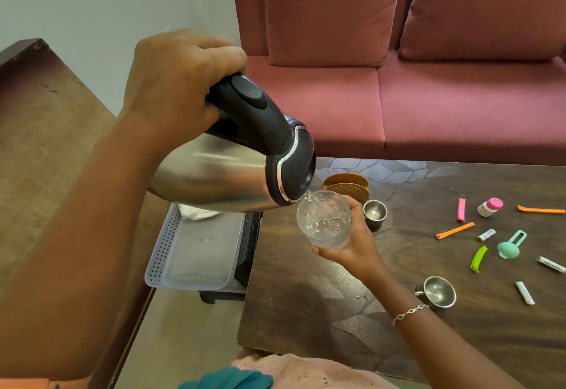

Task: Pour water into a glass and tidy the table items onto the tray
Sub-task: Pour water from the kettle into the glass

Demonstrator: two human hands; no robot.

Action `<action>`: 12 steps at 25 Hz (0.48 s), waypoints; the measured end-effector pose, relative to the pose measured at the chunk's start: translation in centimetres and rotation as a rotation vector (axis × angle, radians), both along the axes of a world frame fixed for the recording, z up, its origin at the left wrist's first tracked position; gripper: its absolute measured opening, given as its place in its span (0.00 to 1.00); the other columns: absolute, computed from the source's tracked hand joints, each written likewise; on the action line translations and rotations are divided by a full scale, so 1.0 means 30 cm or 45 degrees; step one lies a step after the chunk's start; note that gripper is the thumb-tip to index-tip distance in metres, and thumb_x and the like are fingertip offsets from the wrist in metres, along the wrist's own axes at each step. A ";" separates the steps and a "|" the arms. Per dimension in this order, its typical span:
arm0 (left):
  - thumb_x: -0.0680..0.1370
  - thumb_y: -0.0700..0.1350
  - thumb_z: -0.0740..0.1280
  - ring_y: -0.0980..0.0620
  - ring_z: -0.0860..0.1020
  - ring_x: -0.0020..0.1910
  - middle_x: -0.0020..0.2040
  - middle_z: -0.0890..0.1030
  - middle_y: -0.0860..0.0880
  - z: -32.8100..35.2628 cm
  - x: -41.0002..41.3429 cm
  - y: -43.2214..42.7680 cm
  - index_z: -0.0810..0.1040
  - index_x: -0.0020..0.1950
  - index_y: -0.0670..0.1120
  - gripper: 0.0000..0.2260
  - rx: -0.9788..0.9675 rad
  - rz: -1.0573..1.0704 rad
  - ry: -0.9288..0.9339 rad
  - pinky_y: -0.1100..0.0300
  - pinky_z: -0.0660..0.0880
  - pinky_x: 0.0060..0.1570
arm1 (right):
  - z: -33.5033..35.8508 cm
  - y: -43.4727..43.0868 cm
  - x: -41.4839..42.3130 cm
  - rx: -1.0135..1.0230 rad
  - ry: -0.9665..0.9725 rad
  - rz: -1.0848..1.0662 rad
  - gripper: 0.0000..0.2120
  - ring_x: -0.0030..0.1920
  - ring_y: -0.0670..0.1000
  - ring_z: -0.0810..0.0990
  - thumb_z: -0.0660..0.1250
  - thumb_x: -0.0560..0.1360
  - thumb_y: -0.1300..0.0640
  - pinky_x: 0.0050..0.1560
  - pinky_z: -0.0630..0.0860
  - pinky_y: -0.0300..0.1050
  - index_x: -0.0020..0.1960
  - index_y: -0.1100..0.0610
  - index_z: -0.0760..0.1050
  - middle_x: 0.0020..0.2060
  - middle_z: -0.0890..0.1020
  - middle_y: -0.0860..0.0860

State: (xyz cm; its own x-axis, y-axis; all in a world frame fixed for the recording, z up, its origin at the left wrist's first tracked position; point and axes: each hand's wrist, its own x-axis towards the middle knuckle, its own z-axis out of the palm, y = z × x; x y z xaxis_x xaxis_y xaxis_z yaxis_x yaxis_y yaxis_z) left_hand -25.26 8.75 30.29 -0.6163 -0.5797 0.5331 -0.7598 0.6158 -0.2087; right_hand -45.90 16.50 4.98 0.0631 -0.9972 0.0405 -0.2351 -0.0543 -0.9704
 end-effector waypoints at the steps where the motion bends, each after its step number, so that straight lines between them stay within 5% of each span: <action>1: 0.65 0.40 0.57 0.39 0.74 0.33 0.33 0.78 0.41 0.002 -0.001 0.000 0.76 0.39 0.40 0.09 0.002 -0.003 -0.002 0.55 0.67 0.31 | 0.001 0.000 0.001 -0.002 -0.005 0.001 0.41 0.62 0.44 0.70 0.77 0.57 0.55 0.60 0.71 0.37 0.61 0.38 0.57 0.60 0.70 0.45; 12: 0.65 0.41 0.56 0.40 0.74 0.33 0.33 0.78 0.41 0.019 -0.009 0.008 0.75 0.38 0.40 0.10 0.024 -0.013 -0.033 0.55 0.67 0.31 | -0.004 0.004 -0.002 -0.003 -0.009 0.006 0.42 0.62 0.43 0.70 0.78 0.58 0.56 0.59 0.71 0.33 0.62 0.39 0.57 0.59 0.69 0.39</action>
State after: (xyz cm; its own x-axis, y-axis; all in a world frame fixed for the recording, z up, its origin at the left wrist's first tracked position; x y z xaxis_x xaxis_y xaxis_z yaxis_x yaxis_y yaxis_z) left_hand -25.54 8.99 30.86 -0.6355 -0.5832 0.5060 -0.7481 0.6273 -0.2164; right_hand -45.97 16.61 4.87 0.0672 -0.9968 0.0430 -0.2284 -0.0573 -0.9719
